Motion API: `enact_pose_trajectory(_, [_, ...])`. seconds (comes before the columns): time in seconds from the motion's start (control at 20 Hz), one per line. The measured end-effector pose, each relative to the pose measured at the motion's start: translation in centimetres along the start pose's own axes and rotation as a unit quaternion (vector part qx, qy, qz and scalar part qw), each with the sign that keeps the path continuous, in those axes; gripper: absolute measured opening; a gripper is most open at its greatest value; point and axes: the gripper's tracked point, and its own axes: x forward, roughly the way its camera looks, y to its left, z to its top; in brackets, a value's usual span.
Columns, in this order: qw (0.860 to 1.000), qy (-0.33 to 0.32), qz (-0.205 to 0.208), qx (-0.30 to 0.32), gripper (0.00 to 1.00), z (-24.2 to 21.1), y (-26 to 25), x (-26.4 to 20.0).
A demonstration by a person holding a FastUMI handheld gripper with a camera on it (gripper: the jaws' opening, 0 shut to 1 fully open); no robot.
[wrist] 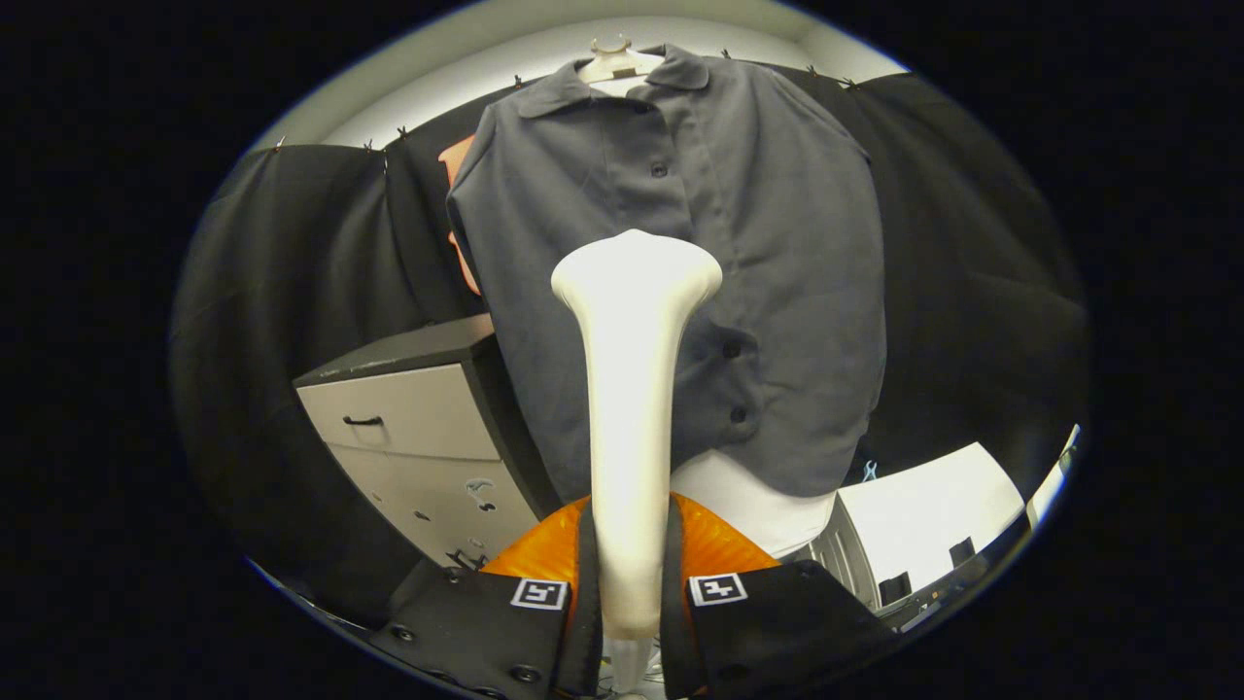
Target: Iron the clothes twice with a garment steamer, once on the left side and once on the right side.
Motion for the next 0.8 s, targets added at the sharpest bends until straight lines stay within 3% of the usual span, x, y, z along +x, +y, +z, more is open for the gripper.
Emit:
enact_pose_trajectory(0.5, [0.992,-0.12,-0.03,-0.042,0.32,16.8,-3.8,-2.6])
enact_pose_trajectory(0.8, [0.987,-0.15,-0.046,-0.047,0.31,22.5,-6.3,-0.6])
